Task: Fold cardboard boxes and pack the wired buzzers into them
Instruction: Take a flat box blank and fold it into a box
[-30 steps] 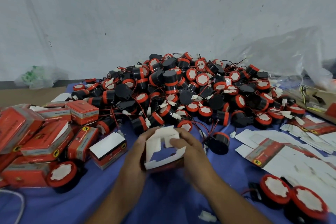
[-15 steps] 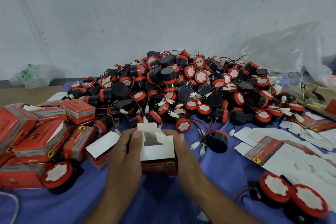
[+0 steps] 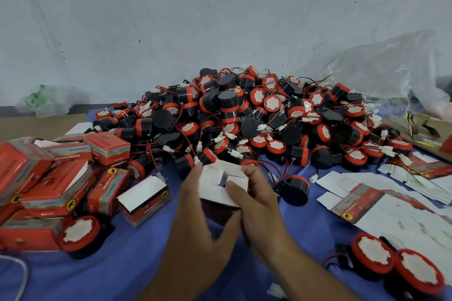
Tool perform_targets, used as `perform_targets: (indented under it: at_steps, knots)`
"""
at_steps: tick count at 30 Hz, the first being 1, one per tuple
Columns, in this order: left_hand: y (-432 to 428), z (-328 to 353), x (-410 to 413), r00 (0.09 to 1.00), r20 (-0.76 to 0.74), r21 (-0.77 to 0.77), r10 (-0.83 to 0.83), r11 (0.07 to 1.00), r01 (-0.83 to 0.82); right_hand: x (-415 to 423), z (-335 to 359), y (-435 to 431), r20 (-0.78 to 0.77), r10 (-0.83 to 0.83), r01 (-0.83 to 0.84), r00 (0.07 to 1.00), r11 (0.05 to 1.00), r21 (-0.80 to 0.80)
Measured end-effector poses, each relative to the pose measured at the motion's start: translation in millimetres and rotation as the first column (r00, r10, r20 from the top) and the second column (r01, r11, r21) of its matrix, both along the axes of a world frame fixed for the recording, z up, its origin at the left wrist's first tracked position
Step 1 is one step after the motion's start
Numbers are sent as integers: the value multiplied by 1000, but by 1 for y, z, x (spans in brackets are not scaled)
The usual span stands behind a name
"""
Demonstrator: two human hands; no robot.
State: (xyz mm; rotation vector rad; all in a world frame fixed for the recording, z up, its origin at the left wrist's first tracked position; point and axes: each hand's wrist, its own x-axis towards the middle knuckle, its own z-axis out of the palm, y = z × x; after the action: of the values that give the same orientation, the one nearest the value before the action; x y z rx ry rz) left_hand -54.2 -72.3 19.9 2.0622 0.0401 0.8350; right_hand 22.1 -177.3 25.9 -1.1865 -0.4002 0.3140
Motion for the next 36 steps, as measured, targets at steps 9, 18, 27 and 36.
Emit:
perform_targets:
  at_steps: [9,18,27,36]
  knots:
    - [10,2,3,992,124,246,25,968,-55,-1,6,-1,67,52,-48,996,997,-60]
    - [13,6,0,1000,8,176,-23,984,21,7,15,-16,360,182,-23,915,915,-403]
    - [11,5,0,999,5,229,43,972,-43,7,17,-21,504,198,98,841,859,-502]
    - [12,1,3,999,42,283,27,959,-38,4,13,-17,513,98,176,853,871,-459]
